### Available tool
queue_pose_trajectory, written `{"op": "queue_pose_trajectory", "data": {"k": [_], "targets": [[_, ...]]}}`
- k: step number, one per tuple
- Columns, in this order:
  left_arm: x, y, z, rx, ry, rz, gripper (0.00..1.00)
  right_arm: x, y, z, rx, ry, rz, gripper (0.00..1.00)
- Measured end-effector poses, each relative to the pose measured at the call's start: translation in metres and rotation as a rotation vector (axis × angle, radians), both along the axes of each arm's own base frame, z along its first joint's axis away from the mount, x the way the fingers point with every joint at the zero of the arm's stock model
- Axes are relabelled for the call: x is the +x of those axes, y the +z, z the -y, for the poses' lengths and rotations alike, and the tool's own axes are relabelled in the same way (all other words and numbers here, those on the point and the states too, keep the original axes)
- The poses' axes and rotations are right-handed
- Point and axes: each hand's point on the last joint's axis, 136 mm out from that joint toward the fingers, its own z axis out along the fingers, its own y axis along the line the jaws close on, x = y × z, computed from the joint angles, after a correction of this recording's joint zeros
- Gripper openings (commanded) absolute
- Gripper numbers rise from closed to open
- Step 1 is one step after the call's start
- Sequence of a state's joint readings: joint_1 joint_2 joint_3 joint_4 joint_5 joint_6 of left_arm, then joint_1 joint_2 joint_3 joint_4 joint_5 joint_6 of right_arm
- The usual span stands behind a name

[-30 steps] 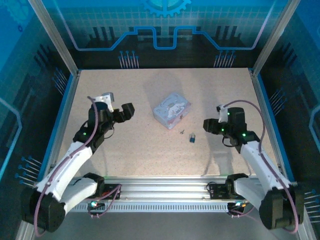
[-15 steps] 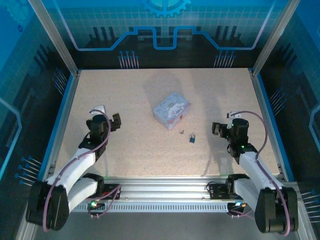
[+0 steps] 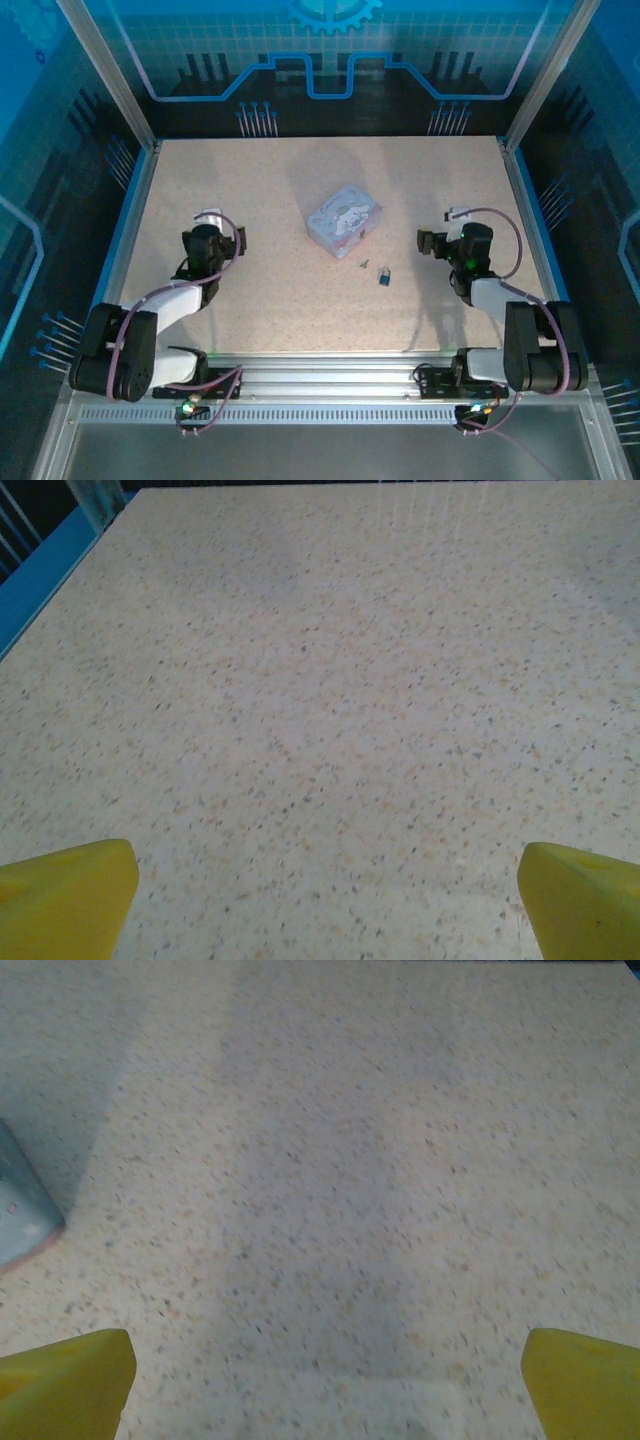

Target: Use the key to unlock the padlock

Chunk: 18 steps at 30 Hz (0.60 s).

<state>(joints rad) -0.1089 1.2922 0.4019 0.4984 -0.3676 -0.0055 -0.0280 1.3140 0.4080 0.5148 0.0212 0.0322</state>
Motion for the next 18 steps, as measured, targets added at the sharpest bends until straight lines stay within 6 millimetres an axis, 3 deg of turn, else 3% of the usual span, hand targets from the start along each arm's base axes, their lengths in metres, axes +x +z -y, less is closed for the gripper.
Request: {"op": "queue_pose_trajectory", "data": {"k": [5,8,12,18], "targets": [[0.016,-0.002,0.010,-0.042,-0.082,0.046,0.99,0.010,0.012,-0.012,0.037,0.064,0.078,1.00],[0.026,-0.013,0.014,-0.053,-0.115,0.079,0.99,0.015,0.000,-0.016,0.043,0.084,0.065,1.00],[0.017,-0.038,0.011,-0.067,-0.123,0.038,0.99,0.016,-0.018,-0.023,0.035,0.106,0.029,1.00],[0.028,-0.024,0.008,-0.097,-0.133,0.079,0.99,0.018,-0.020,-0.029,0.005,0.111,0.026,1.00]]}}
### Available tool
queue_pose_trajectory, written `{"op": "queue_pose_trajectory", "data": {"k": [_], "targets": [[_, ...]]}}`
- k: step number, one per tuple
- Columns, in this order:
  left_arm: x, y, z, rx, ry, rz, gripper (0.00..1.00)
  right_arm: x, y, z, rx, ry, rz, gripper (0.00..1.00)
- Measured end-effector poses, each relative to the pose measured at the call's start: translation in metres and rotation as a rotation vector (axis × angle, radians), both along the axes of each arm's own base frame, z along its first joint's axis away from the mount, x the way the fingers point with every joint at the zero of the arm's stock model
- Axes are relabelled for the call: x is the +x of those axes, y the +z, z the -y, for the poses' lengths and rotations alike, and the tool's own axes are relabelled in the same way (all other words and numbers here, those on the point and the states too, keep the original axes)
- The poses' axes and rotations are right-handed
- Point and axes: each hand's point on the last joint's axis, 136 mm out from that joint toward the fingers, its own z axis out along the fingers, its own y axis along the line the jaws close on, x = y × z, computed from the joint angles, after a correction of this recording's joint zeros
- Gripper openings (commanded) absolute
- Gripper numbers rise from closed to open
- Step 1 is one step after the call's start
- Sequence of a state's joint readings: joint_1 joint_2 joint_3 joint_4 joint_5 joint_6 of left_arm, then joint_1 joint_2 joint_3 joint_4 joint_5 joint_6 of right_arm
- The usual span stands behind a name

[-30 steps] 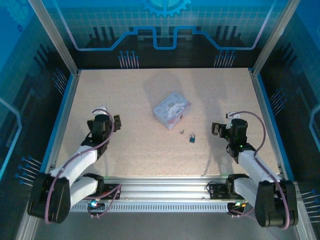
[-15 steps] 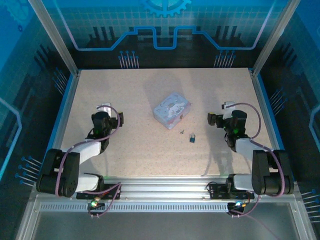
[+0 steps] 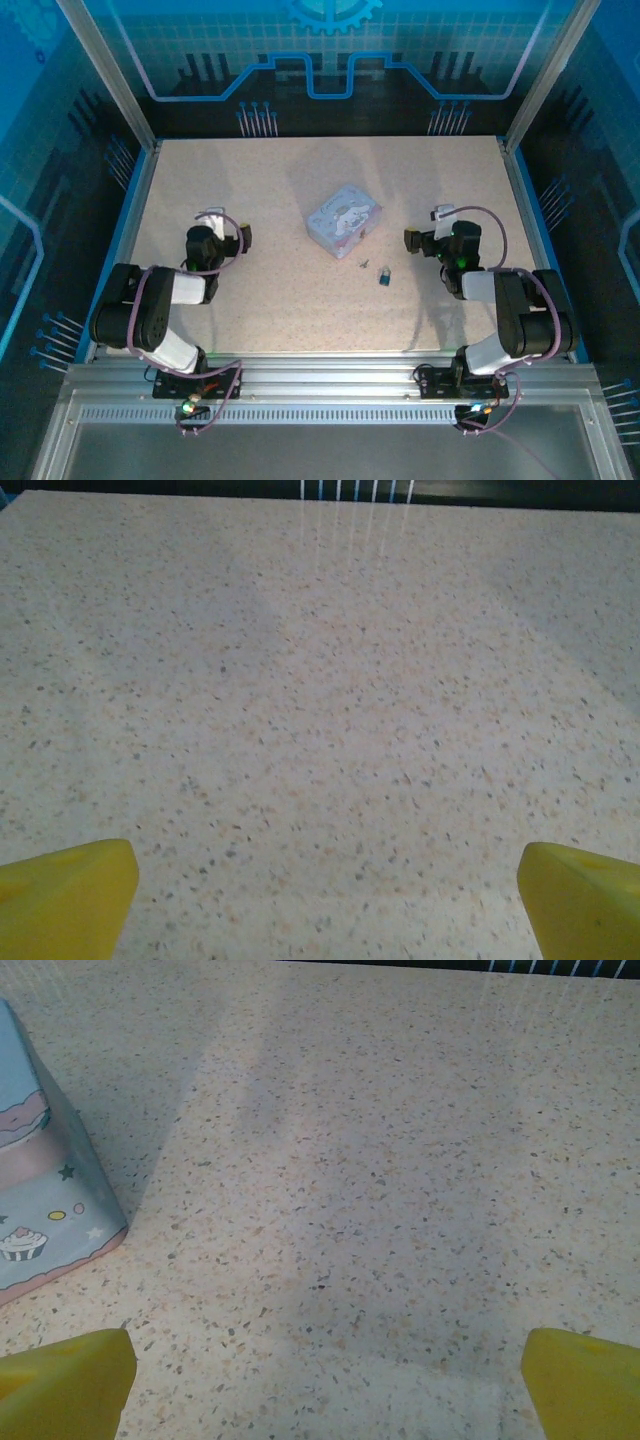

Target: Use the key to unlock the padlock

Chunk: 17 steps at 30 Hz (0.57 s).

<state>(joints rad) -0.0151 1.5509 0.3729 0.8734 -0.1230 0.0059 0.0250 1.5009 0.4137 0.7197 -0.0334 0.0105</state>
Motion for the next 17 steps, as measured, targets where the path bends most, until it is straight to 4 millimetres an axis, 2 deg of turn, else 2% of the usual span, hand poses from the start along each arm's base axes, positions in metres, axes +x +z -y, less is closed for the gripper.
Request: {"op": "queue_pose_trajectory", "data": {"k": [17], "targets": [[0.0003,0.0004,0.0008,-0.012,-0.008,0.002,0.99,0.0021,0.0022,0.0017,-0.030,-0.020,0.011,1.00]]}}
